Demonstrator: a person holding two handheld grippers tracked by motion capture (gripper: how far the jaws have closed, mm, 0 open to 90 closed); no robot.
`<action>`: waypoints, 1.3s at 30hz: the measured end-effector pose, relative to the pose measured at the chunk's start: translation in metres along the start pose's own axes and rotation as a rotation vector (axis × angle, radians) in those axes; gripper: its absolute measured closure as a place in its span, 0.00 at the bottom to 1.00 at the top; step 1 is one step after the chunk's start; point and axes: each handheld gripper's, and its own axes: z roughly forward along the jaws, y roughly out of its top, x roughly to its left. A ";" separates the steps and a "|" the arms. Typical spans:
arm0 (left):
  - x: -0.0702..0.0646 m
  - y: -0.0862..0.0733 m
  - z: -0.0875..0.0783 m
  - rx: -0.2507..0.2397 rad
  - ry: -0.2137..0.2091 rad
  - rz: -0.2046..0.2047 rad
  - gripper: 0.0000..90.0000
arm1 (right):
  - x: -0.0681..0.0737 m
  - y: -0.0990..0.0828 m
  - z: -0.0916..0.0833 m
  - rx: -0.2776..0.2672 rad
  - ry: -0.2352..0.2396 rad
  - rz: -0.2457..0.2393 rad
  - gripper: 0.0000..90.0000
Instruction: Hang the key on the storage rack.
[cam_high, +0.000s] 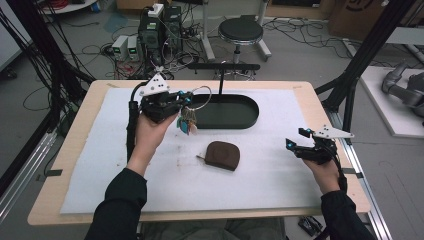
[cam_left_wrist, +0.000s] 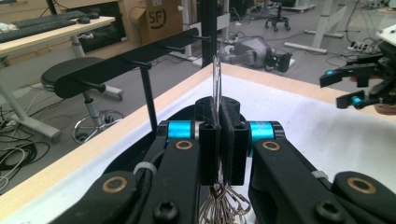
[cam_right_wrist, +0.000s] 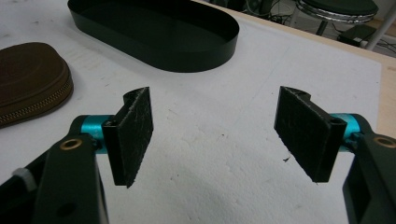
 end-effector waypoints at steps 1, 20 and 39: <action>0.002 0.000 0.001 -0.003 0.006 0.003 0.96 | 0.000 0.000 0.000 0.000 0.000 0.000 0.32; 0.030 0.011 0.029 0.021 0.063 -0.019 0.96 | 0.000 0.000 0.000 -0.001 0.003 0.005 0.32; 0.061 -0.001 0.056 0.048 0.126 -0.098 0.96 | 0.000 0.000 0.001 -0.001 0.006 0.000 0.32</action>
